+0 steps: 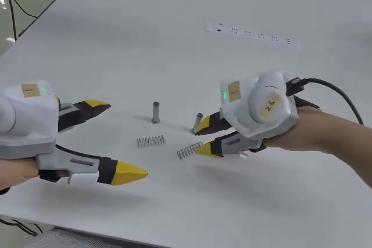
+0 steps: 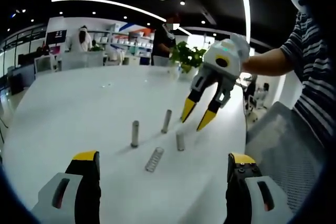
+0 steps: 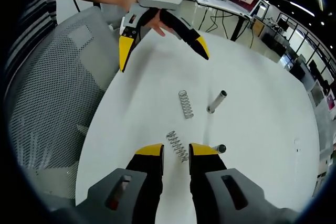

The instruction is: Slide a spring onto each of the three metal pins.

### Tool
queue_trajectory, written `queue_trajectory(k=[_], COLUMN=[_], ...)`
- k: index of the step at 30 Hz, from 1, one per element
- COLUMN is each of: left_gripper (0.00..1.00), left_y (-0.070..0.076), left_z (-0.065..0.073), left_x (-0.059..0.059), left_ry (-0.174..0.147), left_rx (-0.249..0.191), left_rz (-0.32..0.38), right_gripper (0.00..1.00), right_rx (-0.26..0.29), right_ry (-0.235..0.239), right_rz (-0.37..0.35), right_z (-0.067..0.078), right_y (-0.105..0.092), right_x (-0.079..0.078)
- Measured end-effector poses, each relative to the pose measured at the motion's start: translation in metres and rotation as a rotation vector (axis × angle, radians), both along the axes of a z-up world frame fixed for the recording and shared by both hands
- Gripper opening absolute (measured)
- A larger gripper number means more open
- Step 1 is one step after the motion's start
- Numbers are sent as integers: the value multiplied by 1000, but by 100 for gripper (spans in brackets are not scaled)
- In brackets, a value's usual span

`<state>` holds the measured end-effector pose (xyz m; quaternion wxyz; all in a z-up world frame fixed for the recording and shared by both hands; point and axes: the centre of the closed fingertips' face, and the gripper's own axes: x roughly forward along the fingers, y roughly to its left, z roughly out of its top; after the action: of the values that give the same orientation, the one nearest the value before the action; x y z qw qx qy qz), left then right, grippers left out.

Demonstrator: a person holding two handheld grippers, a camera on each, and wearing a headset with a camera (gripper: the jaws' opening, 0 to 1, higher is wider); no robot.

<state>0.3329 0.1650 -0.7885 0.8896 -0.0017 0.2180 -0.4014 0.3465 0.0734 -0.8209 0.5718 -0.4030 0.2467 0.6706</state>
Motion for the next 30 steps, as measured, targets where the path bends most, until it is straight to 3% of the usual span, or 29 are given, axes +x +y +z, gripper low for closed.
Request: queue_trajectory(k=[12, 18, 30], left_gripper=[98, 98, 98], left_y=[3, 3, 1], left_z=[-2, -2, -2], left_x=[-2, -3, -3], left_ry=[6, 5, 10], left_rx=[-6, -5, -6], left_rz=[9, 11, 10], right_gripper=[15, 14, 8], right_rx=[-52, -81, -79], right_ry=[-3, 20, 22], right_rz=[2, -22, -28], right_z=[-22, -35, -43], right_y=[4, -1, -5], right_x=[7, 10, 5])
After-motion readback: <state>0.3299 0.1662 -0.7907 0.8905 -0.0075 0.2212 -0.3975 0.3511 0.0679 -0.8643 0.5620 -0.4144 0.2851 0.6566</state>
